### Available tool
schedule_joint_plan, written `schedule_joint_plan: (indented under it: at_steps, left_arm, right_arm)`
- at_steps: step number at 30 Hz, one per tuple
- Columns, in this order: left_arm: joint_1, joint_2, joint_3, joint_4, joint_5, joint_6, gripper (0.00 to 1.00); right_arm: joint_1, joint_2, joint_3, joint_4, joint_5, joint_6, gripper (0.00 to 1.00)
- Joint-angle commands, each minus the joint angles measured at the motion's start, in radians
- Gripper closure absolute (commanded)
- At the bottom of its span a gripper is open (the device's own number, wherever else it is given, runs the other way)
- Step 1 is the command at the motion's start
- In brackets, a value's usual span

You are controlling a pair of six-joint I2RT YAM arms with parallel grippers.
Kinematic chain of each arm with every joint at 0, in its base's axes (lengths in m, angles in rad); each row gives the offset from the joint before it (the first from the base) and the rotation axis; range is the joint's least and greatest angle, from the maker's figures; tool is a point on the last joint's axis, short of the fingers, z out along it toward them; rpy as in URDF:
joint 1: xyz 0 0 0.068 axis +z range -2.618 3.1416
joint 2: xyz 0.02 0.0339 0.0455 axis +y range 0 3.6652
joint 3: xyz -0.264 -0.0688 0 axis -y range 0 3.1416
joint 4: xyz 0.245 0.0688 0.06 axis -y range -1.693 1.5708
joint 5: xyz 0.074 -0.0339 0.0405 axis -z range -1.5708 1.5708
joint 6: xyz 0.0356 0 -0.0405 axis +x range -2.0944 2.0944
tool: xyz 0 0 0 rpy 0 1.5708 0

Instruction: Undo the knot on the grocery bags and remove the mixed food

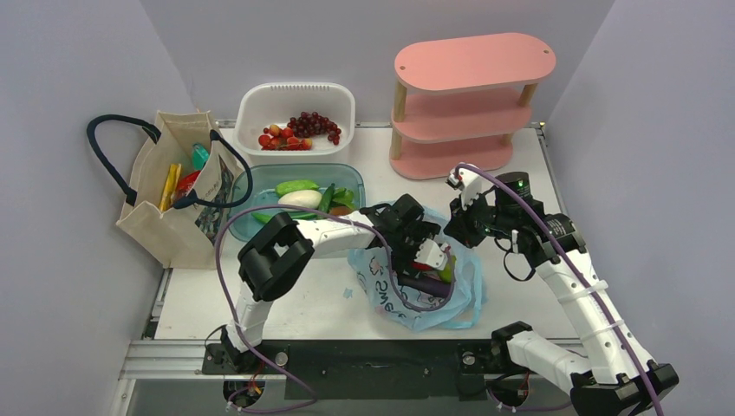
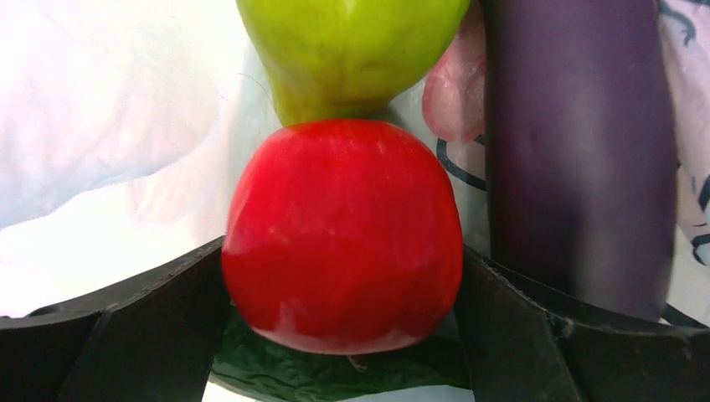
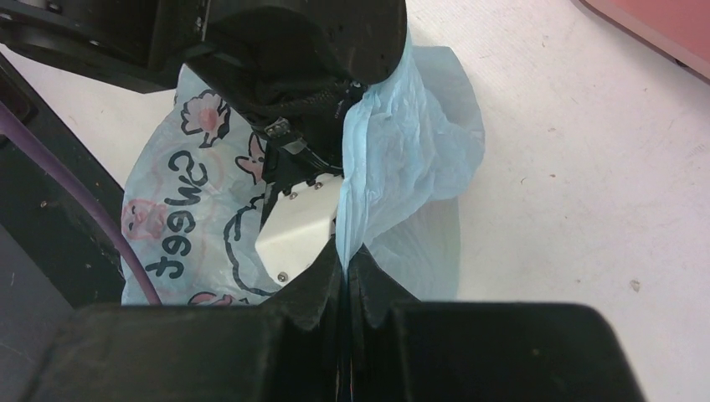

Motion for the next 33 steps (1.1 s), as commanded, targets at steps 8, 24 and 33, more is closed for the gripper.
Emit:
schedule_joint_plan:
  at_steps: [8, 24, 33]
  left_arm:
    - [0.007, -0.183, -0.027, 0.023, 0.077, -0.081, 0.31]
    - [0.197, -0.688, -0.055, -0.291, 0.286, -0.262, 0.39]
    - [0.692, -0.390, 0.335, -0.220, 0.240, -0.650, 0.38]
  right_arm:
    - [-0.007, 0.002, 0.034, 0.016, -0.009, -0.022, 1.00]
    - [-0.078, 0.023, 0.088, 0.019, -0.036, -0.014, 1.00]
    - [-0.082, 0.055, 0.116, 0.005, -0.072, -0.024, 1.00]
